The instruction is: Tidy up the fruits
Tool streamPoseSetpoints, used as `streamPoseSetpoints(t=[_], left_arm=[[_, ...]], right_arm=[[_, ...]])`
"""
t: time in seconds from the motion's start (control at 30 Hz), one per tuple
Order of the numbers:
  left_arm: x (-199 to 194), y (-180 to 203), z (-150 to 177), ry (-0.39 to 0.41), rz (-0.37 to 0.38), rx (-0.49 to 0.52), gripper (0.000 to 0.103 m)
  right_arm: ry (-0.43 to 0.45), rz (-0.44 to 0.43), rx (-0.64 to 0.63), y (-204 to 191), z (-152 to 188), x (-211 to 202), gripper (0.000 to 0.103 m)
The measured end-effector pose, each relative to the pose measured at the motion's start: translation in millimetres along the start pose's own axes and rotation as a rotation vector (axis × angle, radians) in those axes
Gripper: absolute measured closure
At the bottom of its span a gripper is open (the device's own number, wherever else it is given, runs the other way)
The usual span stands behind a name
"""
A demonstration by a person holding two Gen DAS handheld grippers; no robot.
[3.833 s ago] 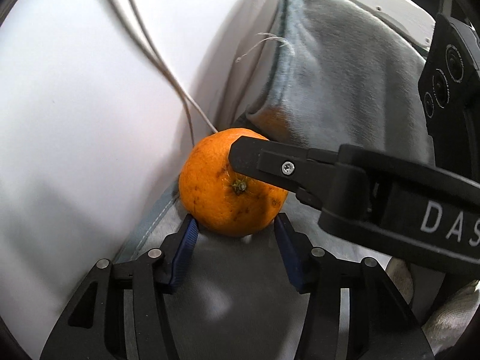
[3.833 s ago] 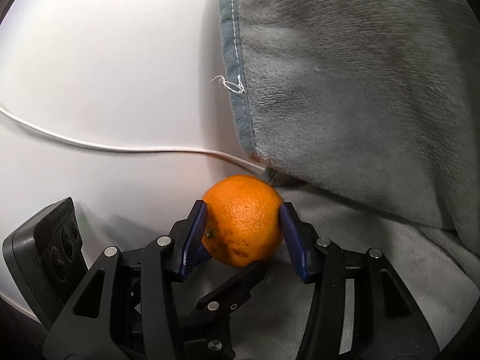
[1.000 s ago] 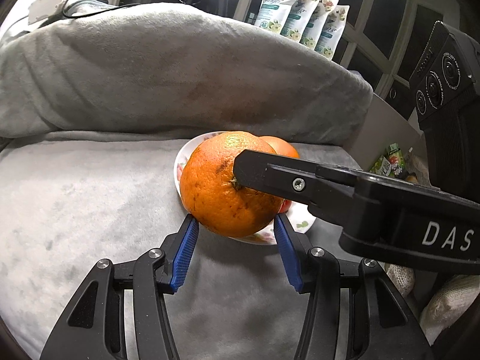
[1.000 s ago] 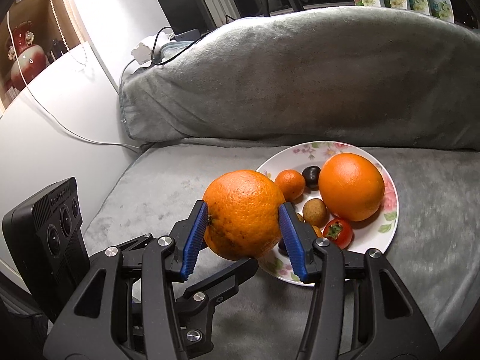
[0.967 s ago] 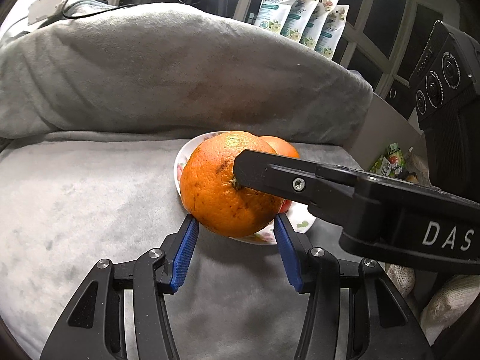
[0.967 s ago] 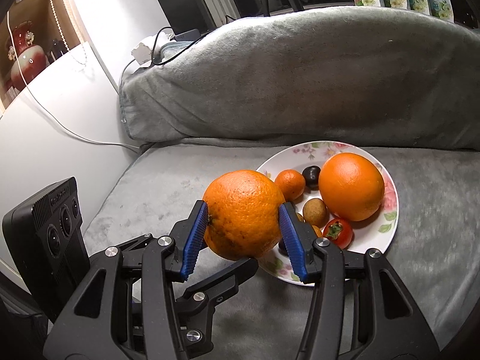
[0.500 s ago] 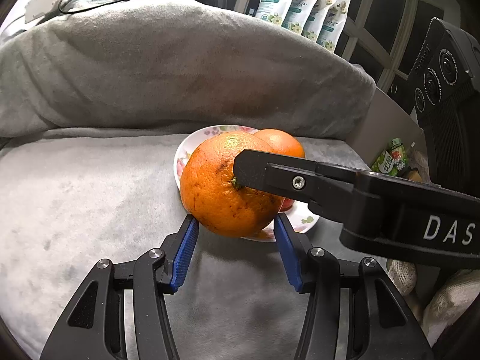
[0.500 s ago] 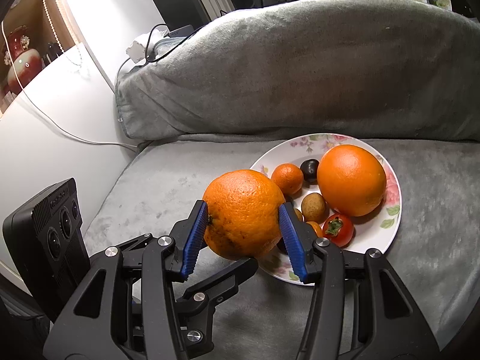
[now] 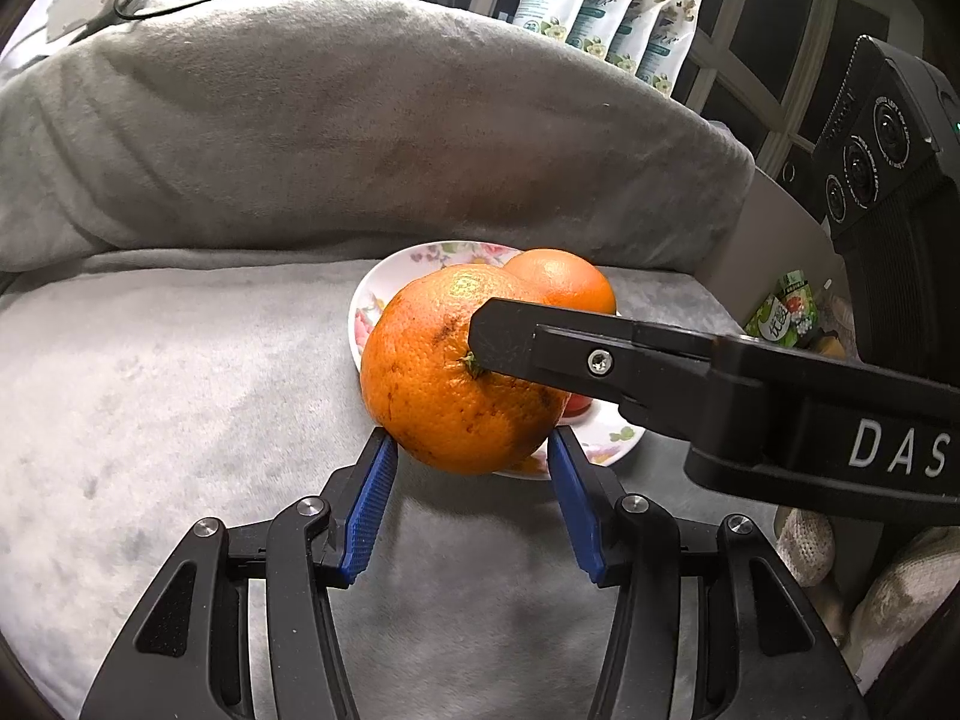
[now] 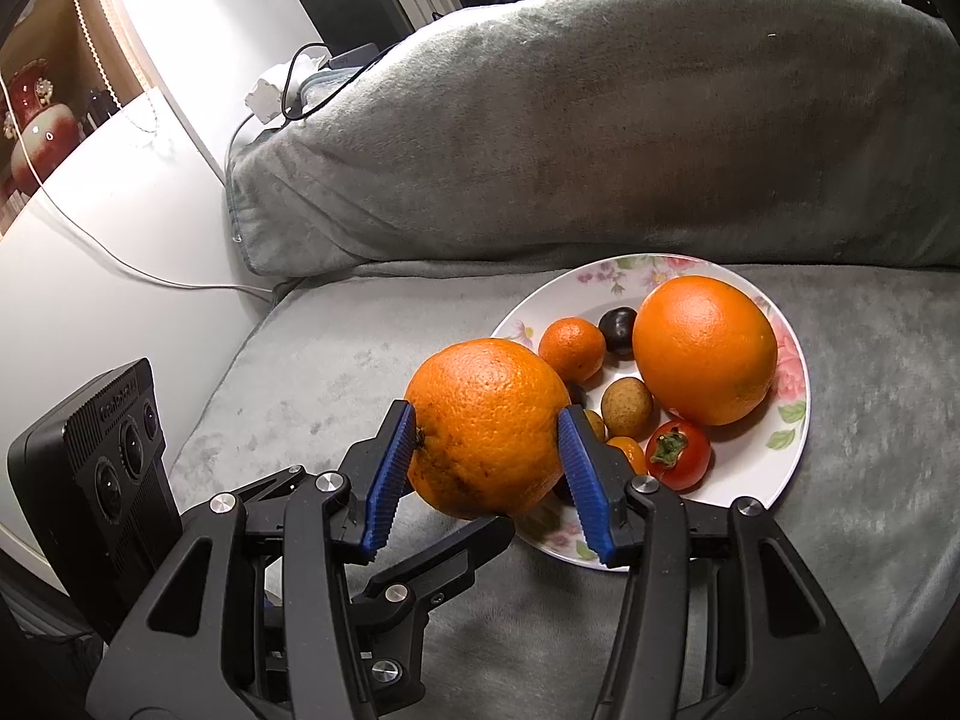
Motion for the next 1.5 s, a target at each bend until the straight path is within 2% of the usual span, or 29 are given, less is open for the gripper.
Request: streamPoseSetpoints(t=[0.43, 0.77, 0.8, 0.9, 1.0, 1.1, 1.2, 1.33, 1.5], left_arm=[[-3, 5, -4, 0.020, -0.005, 0.027, 0.052], [-4, 3, 0, 0.006, -0.010, 0.043, 0.052], [-4, 3, 0, 0.005, -0.012, 0.044, 0.052], [-5, 2, 1, 0.004, -0.013, 0.042, 0.051], [-8, 0, 1, 0.008, -0.011, 0.035, 0.044], [-11, -2, 1, 0.014, -0.016, 0.032, 0.035], [-13, -3, 1, 0.010, -0.013, 0.030, 0.028], [-16, -6, 3, 0.003, -0.029, 0.029, 0.028], [-23, -11, 6, 0.009, -0.062, 0.029, 0.028]], right_arm=[[-0.009, 0.012, 0.004, 6, 4, 0, 0.051], [0.042, 0.018, 0.038, 12, 0, -14, 0.051], [0.041, 0.020, 0.036, 11, 0, -15, 0.050], [0.057, 0.038, 0.035, 11, 1, -19, 0.031], [0.068, 0.048, 0.032, 13, 2, -22, 0.029], [0.072, 0.063, 0.032, 15, 4, -25, 0.020], [0.082, 0.079, 0.037, 18, 4, -29, 0.019], [0.097, 0.118, 0.034, 21, 7, -35, 0.011], [0.131, 0.183, 0.029, 24, 12, -47, 0.008]])
Point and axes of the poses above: each gripper's, at about its wrist camera, not at the fingertips, and x roughly the way its jaws point, y to its right, z to its underside, the point moved 5 cm from there along x, roughly the way its jaws point, and after that the axes turned 8 degrees about -y, right-handed, at the moved point
